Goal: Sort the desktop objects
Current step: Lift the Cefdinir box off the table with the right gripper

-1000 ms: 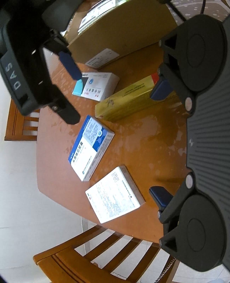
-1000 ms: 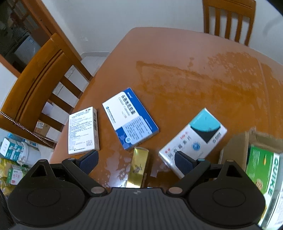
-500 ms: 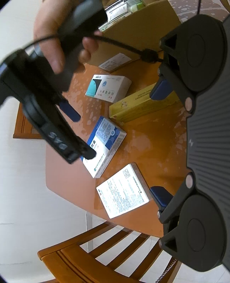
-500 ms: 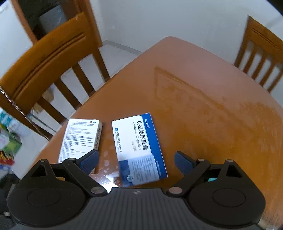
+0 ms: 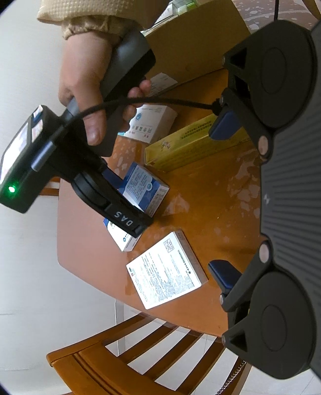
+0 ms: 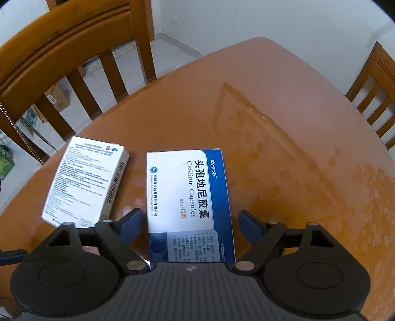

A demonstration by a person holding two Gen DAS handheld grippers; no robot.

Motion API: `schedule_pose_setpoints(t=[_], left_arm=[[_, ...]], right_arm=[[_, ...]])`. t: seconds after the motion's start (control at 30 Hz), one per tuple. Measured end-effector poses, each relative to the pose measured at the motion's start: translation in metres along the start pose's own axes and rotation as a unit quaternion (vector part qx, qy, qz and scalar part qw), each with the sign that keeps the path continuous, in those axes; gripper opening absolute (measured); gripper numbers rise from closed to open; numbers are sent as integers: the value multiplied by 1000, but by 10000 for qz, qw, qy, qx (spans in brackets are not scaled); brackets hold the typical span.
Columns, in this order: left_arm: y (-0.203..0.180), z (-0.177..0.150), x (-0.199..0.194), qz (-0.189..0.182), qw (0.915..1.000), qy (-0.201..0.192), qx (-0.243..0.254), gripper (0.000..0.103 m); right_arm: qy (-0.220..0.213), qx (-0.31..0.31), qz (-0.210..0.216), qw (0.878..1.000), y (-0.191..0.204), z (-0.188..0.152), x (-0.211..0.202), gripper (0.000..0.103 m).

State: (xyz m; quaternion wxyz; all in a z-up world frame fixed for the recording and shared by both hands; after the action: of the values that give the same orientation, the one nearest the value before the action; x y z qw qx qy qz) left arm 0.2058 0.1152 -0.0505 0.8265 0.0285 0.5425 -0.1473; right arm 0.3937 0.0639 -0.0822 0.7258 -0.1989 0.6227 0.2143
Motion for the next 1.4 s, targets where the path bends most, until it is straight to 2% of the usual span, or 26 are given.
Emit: schedule_pose_setpoints(t=[0.2,0.37,0.57,0.97,1.4], left_arm=[[1,-1,0,-17,10000,3,4,103],[0,0,1,36,9999,101,43,103],[0,-1,1,125,9997,203,70,103],[-3,-1,-4,167,9996,201,77,103],[-2,-2,-5,143,9998,146,71,103]], right_arm=[[47,191,44,9998,1,-1,3,80],[77,707,-17,9975,3,-3,2,78],[-105,1165,-97,9931,9,-8,-1,77],[-345,1463,-111,9886,2,-18,-8,77],[-395,1646,-141,9855,-6,-30,-23,77]])
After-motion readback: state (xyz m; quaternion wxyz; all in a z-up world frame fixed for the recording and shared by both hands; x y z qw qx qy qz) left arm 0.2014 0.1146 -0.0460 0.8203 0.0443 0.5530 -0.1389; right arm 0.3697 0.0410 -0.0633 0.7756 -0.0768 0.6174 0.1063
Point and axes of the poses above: each gripper's, at about its wrist camera, not at the fingertips, and x roughly the way its jaws point, y to its left, z to its top, the point moved 5 cm from there along x, roughly the way its jaws point, and after that the axes turned 12 degrees about y, right-handed, at the moved point
